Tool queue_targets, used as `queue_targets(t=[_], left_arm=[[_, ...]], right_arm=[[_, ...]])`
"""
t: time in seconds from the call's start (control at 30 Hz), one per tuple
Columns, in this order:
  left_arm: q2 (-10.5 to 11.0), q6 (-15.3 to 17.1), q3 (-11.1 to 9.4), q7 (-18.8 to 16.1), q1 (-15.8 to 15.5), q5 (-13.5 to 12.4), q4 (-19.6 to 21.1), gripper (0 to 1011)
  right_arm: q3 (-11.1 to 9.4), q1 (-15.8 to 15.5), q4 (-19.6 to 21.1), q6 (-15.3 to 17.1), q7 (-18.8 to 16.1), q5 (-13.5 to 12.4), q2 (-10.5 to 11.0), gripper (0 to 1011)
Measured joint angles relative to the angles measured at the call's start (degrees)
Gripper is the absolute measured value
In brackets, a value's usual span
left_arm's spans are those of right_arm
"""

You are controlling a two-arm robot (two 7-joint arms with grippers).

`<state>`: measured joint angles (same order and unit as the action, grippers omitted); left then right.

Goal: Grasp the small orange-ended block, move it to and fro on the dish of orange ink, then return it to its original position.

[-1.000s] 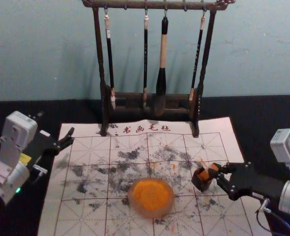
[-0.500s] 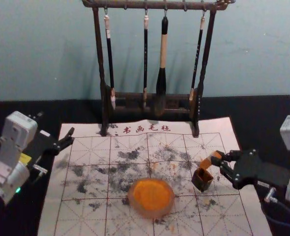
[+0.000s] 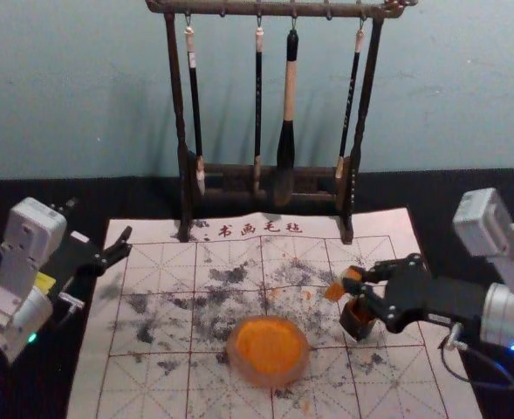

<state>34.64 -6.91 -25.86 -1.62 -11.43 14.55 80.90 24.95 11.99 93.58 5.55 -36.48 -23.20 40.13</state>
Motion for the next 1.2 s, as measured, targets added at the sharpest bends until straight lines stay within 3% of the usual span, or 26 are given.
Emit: queue_targets(t=[0.63,1.2], left_arm=[[0.0,0.0,0.0,0.0,0.0,0.0,0.0,1001],[0.0,0.0,0.0,0.0,0.0,0.0,0.0,1001]], right_arm=[[10.1,7.3,-0.6,4.4,-5.0,5.1,-1.4,88],[15.2,10.7,-1.9,6.8,-6.2,7.8,-3.3,88]])
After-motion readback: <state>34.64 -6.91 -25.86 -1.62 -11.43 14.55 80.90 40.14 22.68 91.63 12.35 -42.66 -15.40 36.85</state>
